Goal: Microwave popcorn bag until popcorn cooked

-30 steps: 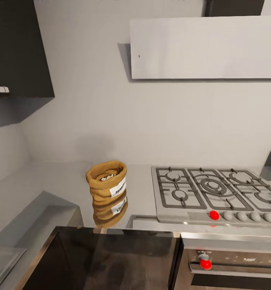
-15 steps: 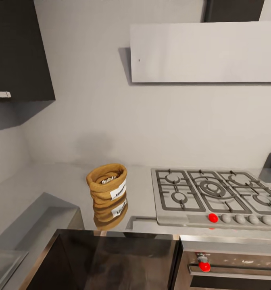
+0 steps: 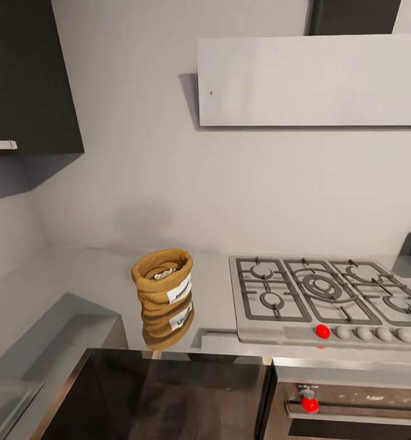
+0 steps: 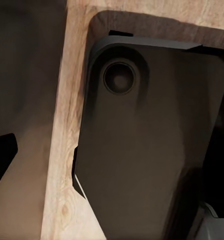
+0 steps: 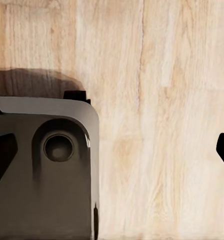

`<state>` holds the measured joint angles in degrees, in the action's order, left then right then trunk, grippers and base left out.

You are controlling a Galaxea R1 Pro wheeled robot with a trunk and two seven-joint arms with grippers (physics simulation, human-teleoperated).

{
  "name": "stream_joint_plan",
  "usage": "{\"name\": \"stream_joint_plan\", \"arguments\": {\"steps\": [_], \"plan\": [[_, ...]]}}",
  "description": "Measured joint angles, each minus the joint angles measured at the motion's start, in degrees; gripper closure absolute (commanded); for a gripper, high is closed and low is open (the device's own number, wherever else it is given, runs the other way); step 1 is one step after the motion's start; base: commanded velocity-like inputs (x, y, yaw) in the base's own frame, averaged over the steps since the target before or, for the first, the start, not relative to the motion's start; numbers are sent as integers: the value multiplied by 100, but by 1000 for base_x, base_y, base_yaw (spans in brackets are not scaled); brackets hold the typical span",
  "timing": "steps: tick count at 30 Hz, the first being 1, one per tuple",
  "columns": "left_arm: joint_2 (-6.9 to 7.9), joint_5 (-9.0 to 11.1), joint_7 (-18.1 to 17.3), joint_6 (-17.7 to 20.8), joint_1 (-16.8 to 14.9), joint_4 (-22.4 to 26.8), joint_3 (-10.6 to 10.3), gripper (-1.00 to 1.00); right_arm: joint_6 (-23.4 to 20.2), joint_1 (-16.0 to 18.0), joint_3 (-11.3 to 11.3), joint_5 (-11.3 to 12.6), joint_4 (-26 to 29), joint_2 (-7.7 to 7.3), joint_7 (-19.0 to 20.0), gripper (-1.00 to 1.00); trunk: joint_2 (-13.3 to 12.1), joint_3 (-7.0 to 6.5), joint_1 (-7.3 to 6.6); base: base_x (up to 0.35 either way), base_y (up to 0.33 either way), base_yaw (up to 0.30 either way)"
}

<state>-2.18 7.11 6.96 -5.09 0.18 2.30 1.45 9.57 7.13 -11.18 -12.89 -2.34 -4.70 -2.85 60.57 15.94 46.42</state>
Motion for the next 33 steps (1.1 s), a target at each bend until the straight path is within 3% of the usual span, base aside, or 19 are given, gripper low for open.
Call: {"name": "stream_joint_plan", "arguments": {"steps": [9, 21, 24, 27, 31, 33], "plan": [[3, 4, -9, 4, -2, 6, 3, -100, 288, -122, -33, 5, 99, -2, 8, -100, 0, 0, 2, -139, 0, 0], [9, -1, -25, 3, -2, 8, 3, -100, 289, -119, -28, -10, 99, 15, 14, -100, 0, 0, 0, -11, 0, 0], [9, -1, -31, 3, -1, 8, 3, -100, 236, -119, 58, -43, 107, 22, 10, -100, 0, 0, 0, 0, 0, 0], [9, 0, -31, 3, -2, 8, 3, -100, -457, -112, 354, -278, 353, 128, 2, -100, 0, 0, 0, 0, 0, 0], [7, 0, -31, 2, -2, 7, 3, -100, -1734, -107, 702, -532, 1550, 698, -1, -100, 0, -1, 0, 0, 0, 0], [8, 0, -33, 2, -2, 6, 2, -100, -2492, -106, 1123, -734, 2261, 916, 52, -100, 0, -1, 0, 0, 0, 0]]}}
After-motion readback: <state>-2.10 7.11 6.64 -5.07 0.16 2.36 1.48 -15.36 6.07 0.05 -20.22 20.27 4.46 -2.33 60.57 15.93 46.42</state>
